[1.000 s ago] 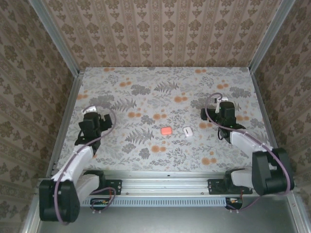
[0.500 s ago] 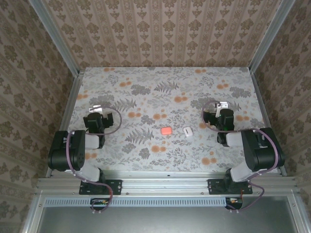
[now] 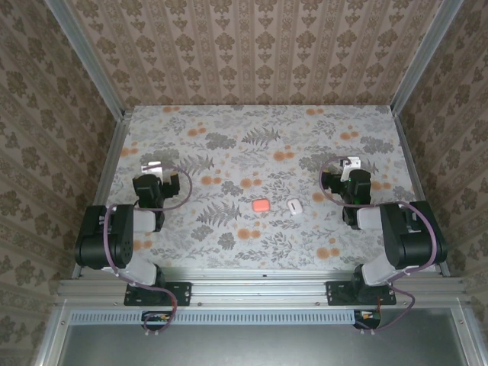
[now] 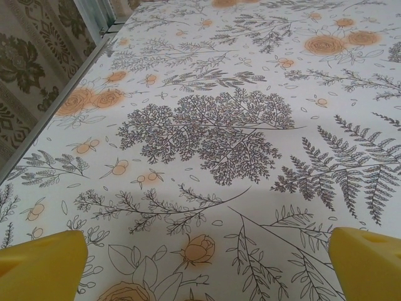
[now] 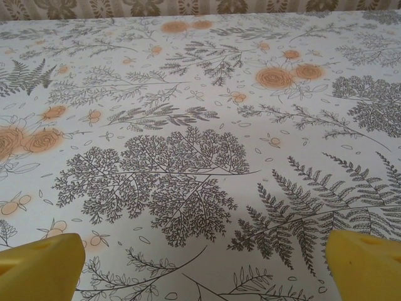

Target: Insert wireless bluetooth earbuds into charging case

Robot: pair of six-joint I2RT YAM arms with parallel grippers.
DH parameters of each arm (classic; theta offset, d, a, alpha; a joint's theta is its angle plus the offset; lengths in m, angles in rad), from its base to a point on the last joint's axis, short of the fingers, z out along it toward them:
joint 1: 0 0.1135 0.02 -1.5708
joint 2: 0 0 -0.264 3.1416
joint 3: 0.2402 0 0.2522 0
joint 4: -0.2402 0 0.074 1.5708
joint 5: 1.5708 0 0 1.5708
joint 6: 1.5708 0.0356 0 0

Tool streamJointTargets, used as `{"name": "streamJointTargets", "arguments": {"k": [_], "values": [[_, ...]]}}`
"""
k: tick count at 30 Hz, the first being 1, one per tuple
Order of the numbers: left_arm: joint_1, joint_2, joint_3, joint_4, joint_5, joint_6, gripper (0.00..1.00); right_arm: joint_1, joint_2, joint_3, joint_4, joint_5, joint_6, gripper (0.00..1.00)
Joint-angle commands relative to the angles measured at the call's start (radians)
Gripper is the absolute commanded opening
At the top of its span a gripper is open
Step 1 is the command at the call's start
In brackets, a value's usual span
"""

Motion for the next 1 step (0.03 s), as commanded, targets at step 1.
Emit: {"name": "streamJointTargets", "arguments": {"k": [1], "values": [[0.002,-0.010,0.022,0.020,0.021,0.020,1.00,-0.002,-0.007,0.012,0.031,-0.018,0.005,1.00]]}}
